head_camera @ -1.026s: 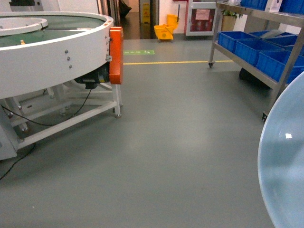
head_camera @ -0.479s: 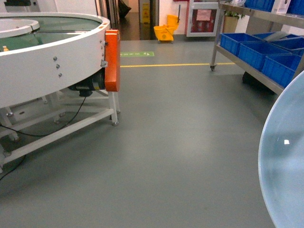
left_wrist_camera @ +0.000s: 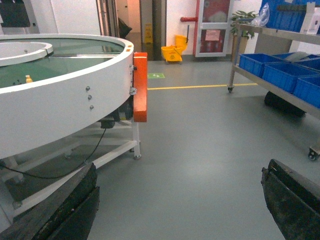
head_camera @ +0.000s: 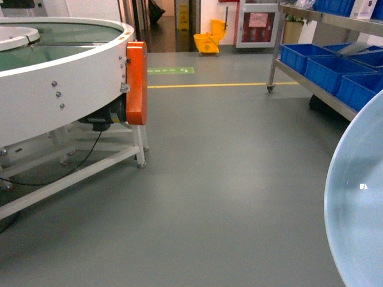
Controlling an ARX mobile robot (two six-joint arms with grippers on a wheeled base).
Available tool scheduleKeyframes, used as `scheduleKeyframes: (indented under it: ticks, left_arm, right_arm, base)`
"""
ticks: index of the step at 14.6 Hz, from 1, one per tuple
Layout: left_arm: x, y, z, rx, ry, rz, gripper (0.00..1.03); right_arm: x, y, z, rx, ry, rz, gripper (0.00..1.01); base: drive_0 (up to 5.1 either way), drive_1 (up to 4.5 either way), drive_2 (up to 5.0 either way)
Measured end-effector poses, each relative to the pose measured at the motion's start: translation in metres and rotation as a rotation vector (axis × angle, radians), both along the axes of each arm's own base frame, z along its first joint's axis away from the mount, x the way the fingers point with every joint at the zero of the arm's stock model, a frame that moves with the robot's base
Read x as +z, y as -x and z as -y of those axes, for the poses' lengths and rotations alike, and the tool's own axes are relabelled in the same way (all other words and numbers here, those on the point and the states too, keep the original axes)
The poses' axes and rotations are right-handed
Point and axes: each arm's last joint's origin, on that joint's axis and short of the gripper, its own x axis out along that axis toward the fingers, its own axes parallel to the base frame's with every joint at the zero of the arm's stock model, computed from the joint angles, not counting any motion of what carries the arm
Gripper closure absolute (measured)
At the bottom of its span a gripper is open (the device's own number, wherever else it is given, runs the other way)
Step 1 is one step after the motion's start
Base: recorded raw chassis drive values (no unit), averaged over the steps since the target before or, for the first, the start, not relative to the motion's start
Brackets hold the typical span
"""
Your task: Place blue tray on left shelf second layer neatly
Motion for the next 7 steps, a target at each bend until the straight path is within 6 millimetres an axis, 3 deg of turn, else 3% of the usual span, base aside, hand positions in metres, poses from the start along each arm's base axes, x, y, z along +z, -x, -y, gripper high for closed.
scheduleKeyframes:
  ticks: [7]
  left_arm:
    - [0.0002, 0.0000, 0.0000, -0.001, 0.000, 0.002, 0.05]
  right_arm:
    - [-0.0002, 0.0000, 0.0000, -0.001, 0.000, -0.002, 0.99]
  base:
    - [-0.1, 4.09, -4.2]
